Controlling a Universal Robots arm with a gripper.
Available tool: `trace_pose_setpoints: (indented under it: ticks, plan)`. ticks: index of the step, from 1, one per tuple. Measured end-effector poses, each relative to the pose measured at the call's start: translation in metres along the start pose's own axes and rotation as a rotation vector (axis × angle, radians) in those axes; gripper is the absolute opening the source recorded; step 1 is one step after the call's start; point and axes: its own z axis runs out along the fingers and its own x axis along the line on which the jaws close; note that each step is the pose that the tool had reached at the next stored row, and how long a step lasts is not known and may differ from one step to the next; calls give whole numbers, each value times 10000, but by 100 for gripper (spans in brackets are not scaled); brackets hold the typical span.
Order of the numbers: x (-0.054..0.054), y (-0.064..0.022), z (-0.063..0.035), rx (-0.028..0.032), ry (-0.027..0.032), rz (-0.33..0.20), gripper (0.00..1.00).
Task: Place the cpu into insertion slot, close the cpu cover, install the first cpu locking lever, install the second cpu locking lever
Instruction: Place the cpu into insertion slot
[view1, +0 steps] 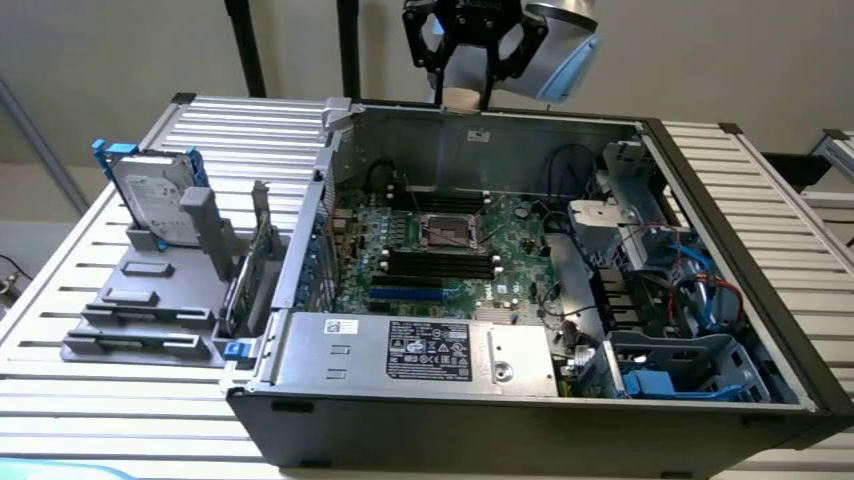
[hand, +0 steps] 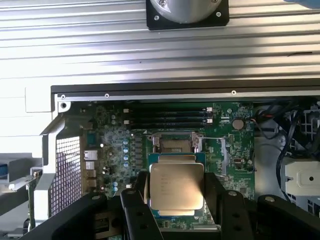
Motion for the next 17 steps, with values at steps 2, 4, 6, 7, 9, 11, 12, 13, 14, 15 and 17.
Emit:
trace_pose_setpoints:
  ticks: [2,4,6,7,9,11,12,13,14,15,17]
  plan:
    - [0,-1,3,-8,-32,353,55]
    - [0,-1,9,-19,-68,728,55]
    - [0,-1,13,-28,-101,1085,55]
    - [0,-1,16,-33,-118,1264,55]
    - [0,-2,21,-43,-151,1628,55]
    - [0,-2,25,-52,-186,1997,55]
    - [-1,-3,28,-57,-202,2176,55]
    - [-1,-3,30,-61,-218,2350,55]
    - [-1,-3,33,-66,-236,2539,55]
    - [-1,-3,35,-70,-252,2708,55]
    - [-1,-4,40,-79,-286,3070,55]
